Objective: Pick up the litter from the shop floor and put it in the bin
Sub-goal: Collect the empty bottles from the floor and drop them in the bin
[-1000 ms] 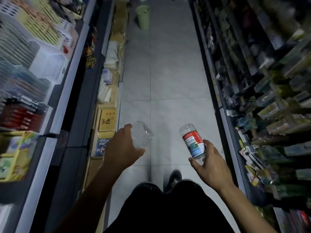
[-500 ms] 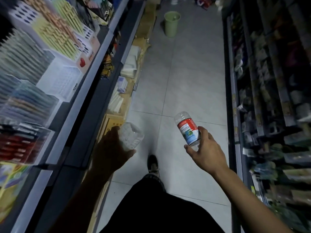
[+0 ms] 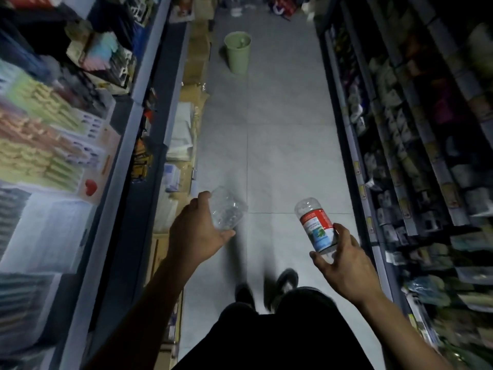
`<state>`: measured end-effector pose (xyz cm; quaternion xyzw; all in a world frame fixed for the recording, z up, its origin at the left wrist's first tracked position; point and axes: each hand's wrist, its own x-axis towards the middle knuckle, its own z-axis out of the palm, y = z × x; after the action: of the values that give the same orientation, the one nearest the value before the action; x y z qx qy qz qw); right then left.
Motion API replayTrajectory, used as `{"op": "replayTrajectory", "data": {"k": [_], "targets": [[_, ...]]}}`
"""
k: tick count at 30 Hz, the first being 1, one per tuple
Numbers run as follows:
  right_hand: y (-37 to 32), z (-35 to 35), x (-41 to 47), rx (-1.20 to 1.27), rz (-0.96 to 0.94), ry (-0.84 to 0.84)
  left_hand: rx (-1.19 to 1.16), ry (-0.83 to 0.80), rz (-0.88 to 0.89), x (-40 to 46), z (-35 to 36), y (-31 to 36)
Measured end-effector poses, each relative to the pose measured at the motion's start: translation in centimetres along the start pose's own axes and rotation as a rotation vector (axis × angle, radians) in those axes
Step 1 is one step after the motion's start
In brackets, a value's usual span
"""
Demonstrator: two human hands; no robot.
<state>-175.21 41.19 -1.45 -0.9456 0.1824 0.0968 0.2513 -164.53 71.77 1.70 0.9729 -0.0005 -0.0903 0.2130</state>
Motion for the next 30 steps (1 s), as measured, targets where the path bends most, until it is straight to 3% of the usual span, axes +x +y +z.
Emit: {"op": "replayTrajectory", "data": {"k": [7,14,30], "targets": [[1.6,-2.0,9.9,0.064,0.065,0.038,0.065,0.014,0.092,12.7,0.5,6.2],[0.5,-5.4,22.2,0.1,0.045,0.012,0.061,0.041,0.066,22.2,0.7,11.1],[-12.6,-9.2,51.4,0.036,-0.19,-0.015,-0.048,0.023,-0.139,43.1,-0.9,8.8]]}}
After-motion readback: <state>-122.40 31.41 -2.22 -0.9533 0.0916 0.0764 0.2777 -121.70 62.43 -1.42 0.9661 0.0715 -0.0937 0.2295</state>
